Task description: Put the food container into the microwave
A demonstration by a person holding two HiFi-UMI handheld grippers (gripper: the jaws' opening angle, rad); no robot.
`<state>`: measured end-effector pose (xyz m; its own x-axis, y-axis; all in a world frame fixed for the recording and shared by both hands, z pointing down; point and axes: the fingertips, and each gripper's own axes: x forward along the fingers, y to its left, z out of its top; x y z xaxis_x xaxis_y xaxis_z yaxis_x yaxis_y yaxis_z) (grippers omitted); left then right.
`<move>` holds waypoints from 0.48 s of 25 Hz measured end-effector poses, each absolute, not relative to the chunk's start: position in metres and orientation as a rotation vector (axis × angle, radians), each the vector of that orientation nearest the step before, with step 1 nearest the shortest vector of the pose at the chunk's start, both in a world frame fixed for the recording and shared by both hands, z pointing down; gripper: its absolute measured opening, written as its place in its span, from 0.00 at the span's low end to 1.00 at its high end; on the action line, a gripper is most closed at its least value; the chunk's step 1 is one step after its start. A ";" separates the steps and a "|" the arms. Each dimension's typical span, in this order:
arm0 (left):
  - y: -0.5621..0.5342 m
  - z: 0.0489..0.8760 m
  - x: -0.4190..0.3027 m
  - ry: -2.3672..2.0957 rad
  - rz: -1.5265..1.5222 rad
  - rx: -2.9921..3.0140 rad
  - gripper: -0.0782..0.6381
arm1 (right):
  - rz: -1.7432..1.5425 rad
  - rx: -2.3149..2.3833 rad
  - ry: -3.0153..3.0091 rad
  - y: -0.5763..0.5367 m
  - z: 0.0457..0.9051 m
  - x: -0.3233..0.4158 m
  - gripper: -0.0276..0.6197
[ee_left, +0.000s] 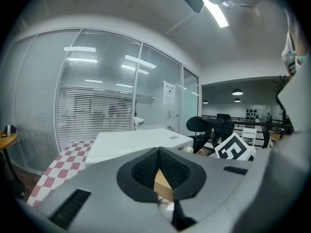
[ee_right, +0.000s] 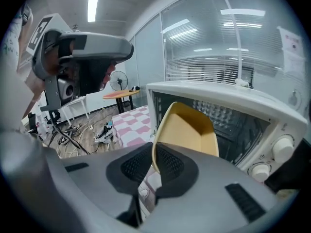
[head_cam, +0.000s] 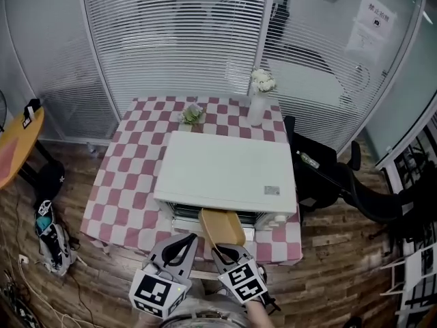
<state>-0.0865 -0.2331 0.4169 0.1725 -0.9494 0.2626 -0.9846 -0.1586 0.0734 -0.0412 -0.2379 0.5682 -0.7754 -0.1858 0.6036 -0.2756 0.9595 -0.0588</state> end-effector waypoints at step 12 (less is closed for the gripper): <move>-0.261 0.415 -0.126 -1.804 0.183 2.301 0.13 | 0.095 0.421 -2.380 -0.270 0.581 -0.074 0.07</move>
